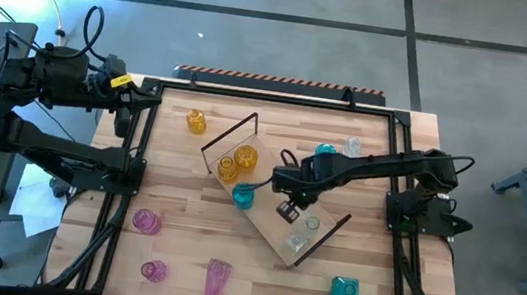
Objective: Sort vases onto shelf
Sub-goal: Adjust the crystal vases on the shelf, then put the bottom right pink crystal vase on the shelf
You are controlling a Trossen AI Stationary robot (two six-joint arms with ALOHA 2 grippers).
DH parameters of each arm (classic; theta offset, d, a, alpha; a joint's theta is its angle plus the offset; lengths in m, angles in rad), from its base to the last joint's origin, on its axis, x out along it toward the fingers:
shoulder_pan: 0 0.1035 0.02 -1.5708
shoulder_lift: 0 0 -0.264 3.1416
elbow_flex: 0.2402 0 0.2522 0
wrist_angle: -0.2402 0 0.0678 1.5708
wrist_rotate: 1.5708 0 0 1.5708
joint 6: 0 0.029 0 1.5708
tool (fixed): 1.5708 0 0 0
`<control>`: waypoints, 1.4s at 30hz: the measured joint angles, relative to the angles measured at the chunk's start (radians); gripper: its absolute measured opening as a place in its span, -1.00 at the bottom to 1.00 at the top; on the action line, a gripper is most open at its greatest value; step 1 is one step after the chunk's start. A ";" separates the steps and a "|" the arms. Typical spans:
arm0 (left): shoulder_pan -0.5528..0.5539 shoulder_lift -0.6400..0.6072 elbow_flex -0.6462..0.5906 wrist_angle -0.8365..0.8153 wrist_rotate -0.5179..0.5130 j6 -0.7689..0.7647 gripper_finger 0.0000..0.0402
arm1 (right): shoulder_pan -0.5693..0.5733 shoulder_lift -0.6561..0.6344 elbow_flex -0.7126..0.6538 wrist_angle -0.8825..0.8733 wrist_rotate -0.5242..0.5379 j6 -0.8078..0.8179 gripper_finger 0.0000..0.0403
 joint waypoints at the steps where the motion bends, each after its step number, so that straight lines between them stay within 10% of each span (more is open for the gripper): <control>1: 0.000 0.000 0.000 0.000 0.000 0.000 -1.00 | -0.001 0.000 0.020 -0.005 0.026 -0.005 -1.00; 22: -0.038 0.194 0.001 0.011 0.515 0.406 -1.00 | 0.045 0.000 0.553 -0.135 0.487 -0.015 -1.00; 42: -0.524 0.720 0.000 0.095 0.266 0.534 -1.00 | 0.160 -0.090 0.722 -0.409 0.790 0.032 -1.00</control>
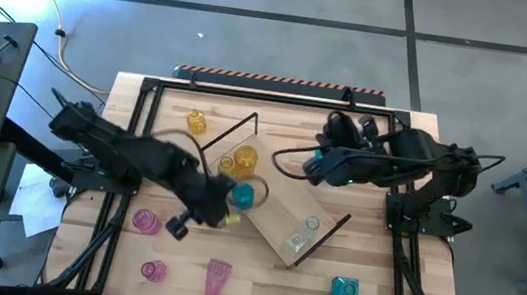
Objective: Sort vases onto shelf
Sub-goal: Put the bottom right pink crystal vase on the shelf
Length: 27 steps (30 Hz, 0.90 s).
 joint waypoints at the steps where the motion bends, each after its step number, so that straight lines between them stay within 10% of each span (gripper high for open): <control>1: -0.021 0.015 0.000 0.004 -0.012 0.007 -1.00 | 0.000 -0.008 0.000 0.000 0.017 0.000 -1.00; 16: -0.228 0.218 0.000 0.193 -0.106 0.017 -1.00 | -0.001 -0.036 0.000 0.000 -0.027 -0.036 -1.00; 27: -0.285 0.244 0.000 0.129 0.172 -0.056 -1.00 | 0.012 -0.035 -0.001 0.000 -0.047 0.030 -1.00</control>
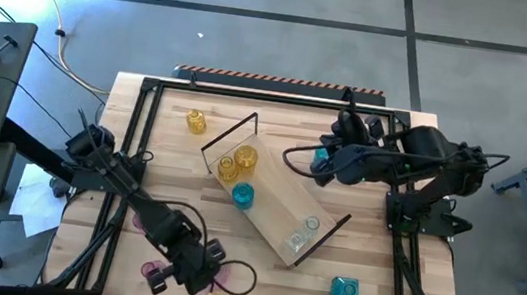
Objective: Sort vases onto shelf
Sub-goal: Put the bottom right pink crystal vase on the shelf
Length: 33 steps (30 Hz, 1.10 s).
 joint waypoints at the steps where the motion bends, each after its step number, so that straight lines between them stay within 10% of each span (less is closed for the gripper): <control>1: 0.000 0.000 0.000 0.001 0.003 -0.011 -1.00 | 0.002 0.000 0.000 0.000 0.000 0.017 -1.00; 10: -0.018 0.000 0.000 0.056 -0.058 -0.046 -0.99 | 0.009 0.005 -0.001 0.000 0.000 0.049 -1.00; 18: -0.081 0.006 0.000 0.156 -0.083 0.266 -0.71 | 0.035 0.006 -0.001 0.000 -0.062 0.060 -1.00; 28: -0.151 0.149 0.002 0.287 -0.464 0.607 -0.20 | 0.100 0.005 -0.001 0.000 -0.036 0.048 -1.00; 33: -0.163 0.224 0.020 0.189 -0.479 0.636 -0.12 | 0.124 0.005 -0.001 0.000 -0.046 0.068 -1.00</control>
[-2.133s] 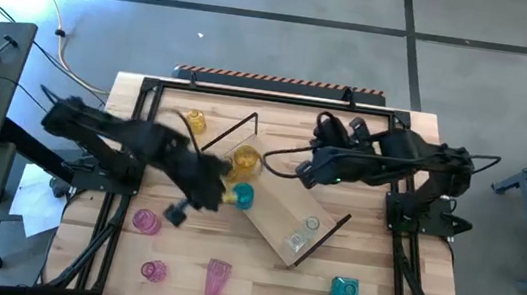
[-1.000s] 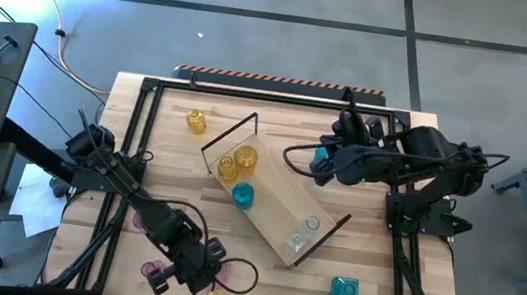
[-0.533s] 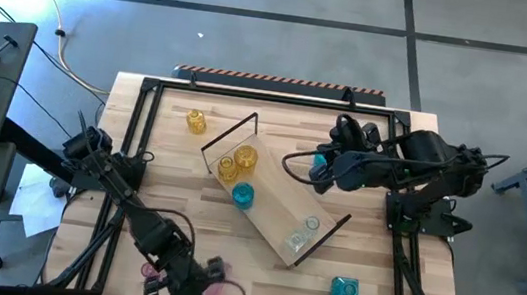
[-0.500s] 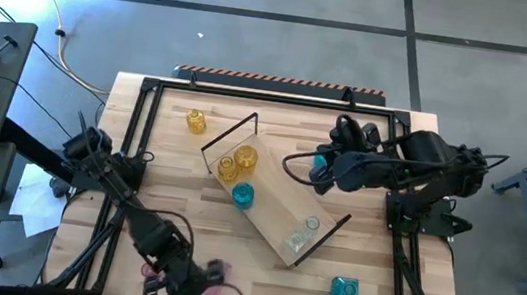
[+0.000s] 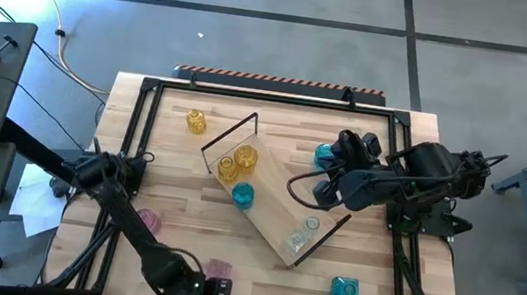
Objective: Sort vases onto shelf
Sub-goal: Put the bottom right pink crystal vase on the shelf
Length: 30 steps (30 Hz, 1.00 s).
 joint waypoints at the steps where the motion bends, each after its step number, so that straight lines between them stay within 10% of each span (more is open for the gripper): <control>1: -0.002 0.005 0.008 -0.019 0.016 -0.010 -0.12 | 0.001 0.000 0.000 0.000 -0.001 0.006 -1.00; 30: 0.030 0.001 0.056 -0.027 0.199 -0.015 0.42 | 0.004 0.000 0.000 0.000 0.002 0.015 -1.00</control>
